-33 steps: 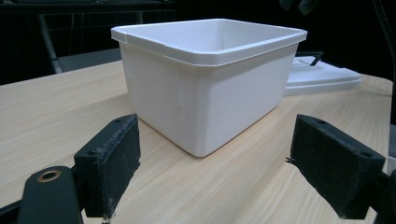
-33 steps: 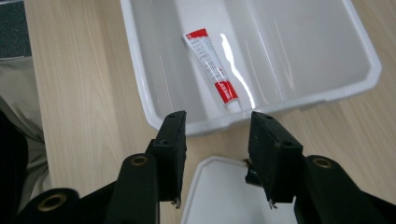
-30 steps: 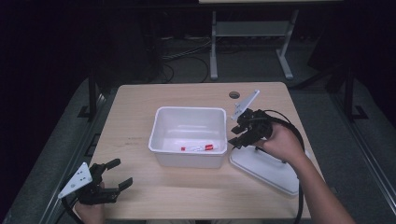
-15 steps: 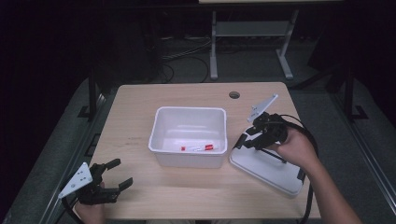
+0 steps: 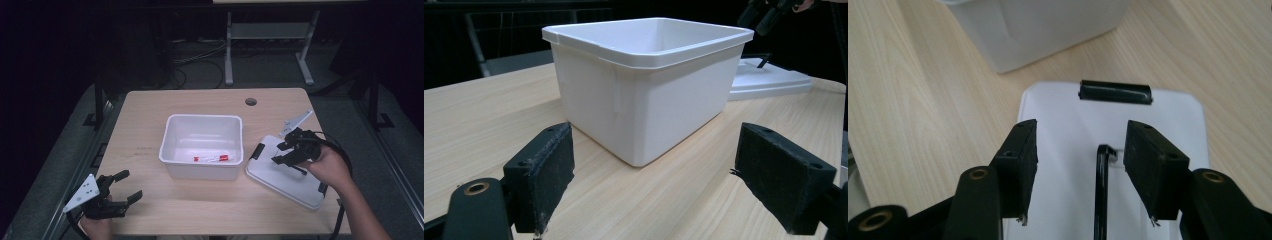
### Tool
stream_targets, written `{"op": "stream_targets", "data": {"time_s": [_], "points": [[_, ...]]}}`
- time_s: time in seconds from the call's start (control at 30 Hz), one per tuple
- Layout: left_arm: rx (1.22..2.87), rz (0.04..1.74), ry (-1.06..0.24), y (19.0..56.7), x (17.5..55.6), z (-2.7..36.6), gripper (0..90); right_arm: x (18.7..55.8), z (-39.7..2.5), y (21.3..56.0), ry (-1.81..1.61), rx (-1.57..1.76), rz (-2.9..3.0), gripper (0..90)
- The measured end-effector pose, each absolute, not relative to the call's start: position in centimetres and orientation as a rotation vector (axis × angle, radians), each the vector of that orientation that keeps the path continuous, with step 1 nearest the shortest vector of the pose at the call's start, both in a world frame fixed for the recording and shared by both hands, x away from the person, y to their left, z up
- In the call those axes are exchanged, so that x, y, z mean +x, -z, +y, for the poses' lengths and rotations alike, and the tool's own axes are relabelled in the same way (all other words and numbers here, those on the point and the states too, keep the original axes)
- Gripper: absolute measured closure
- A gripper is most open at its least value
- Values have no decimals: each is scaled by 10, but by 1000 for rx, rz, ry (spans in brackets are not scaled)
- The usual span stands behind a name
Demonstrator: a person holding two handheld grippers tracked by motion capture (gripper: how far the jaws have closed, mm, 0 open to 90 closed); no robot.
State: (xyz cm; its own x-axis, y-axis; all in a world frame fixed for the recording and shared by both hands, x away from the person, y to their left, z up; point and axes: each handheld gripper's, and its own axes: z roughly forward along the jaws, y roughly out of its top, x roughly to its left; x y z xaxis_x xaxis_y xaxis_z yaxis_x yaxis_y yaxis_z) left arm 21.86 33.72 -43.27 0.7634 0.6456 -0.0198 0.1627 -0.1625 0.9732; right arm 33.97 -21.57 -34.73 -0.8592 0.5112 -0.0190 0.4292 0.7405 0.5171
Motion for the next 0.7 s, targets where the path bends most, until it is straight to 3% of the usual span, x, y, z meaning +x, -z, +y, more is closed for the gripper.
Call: {"op": "stream_targets", "data": {"time_s": [0.7], "points": [[1711, 648, -485, 433, 218, 339, 157, 335, -238, 378, -727, 835, 2783, 497]]}}
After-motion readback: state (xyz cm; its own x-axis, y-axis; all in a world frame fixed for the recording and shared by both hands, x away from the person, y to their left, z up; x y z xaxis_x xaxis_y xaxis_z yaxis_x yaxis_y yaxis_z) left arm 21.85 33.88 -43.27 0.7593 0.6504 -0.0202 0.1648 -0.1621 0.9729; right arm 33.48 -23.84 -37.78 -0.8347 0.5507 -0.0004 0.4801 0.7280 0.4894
